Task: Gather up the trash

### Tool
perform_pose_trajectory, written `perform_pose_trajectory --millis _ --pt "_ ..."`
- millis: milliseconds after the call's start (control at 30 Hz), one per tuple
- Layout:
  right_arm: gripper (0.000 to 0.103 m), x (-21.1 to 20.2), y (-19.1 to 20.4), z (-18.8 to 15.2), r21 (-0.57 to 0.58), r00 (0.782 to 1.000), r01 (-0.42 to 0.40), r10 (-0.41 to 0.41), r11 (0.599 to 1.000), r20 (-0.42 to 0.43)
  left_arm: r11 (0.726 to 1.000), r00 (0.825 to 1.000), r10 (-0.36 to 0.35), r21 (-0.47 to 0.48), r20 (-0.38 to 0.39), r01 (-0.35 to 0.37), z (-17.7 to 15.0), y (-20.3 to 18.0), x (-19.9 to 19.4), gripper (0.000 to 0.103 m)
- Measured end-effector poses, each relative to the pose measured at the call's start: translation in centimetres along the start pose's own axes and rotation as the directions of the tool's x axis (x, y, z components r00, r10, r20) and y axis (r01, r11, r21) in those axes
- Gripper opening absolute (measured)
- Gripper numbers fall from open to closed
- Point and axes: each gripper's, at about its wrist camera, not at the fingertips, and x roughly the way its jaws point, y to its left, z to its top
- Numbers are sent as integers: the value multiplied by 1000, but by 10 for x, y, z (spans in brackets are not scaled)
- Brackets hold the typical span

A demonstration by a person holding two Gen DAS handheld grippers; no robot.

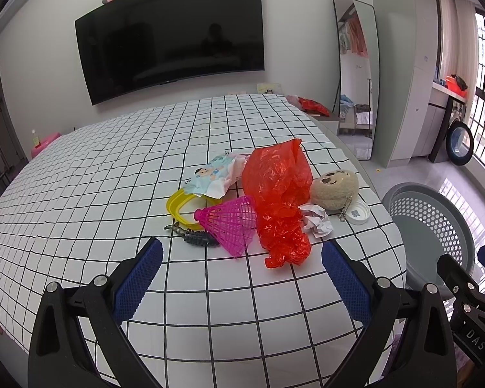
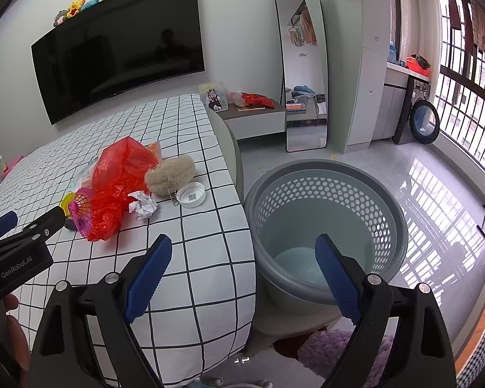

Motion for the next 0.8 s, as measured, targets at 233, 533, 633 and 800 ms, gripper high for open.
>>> perform_pose_trajectory --millis 233,533,633,800 --pt "86 0 0 0 1 1000 -4 4 1000 0 1000 1000 1 1 0 -1 0 0 0 97" --pt "86 0 -1 0 1 1000 -5 5 1000 -2 1000 1000 4 -2 -3 -4 -2 1 1 97" --pt "86 2 -1 -2 0 1000 -12 12 1000 -7 1000 1000 15 -10 -11 -15 -4 5 5 97" --pt "86 12 4 -6 -10 999 -41 41 999 -36 999 999 48 -16 -24 -49 -8 16 10 97"
